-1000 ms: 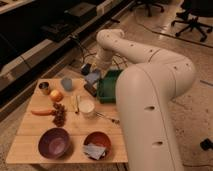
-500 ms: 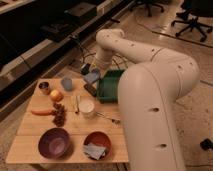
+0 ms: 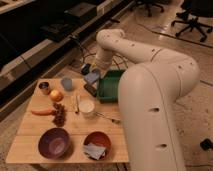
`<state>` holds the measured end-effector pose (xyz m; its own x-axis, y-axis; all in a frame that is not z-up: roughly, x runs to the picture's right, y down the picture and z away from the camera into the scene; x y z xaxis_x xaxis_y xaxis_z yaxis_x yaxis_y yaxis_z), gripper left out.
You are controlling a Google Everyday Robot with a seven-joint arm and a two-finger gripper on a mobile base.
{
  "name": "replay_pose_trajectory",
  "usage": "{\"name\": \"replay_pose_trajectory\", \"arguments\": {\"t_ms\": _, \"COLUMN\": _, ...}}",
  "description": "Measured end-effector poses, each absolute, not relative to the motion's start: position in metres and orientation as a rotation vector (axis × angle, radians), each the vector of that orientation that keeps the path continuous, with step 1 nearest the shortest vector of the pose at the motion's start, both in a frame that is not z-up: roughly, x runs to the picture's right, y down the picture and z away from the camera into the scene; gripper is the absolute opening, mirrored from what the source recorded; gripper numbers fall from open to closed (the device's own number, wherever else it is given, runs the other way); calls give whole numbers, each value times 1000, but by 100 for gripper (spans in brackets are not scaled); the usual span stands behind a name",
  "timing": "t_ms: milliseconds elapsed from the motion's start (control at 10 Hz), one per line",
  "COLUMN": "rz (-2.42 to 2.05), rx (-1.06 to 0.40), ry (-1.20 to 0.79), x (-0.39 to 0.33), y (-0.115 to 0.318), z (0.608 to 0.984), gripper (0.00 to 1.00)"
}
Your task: Place sponge in plastic cup
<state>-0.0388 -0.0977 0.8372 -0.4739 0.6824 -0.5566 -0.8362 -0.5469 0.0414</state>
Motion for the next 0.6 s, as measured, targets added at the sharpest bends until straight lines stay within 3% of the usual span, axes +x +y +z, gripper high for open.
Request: {"name": "replay_pose_trajectory", "arguments": {"t_ms": 600, "rz": 2032, "rx": -596, "ry": 345, "x": -39, "y": -112, "z": 843, "gripper": 0}}
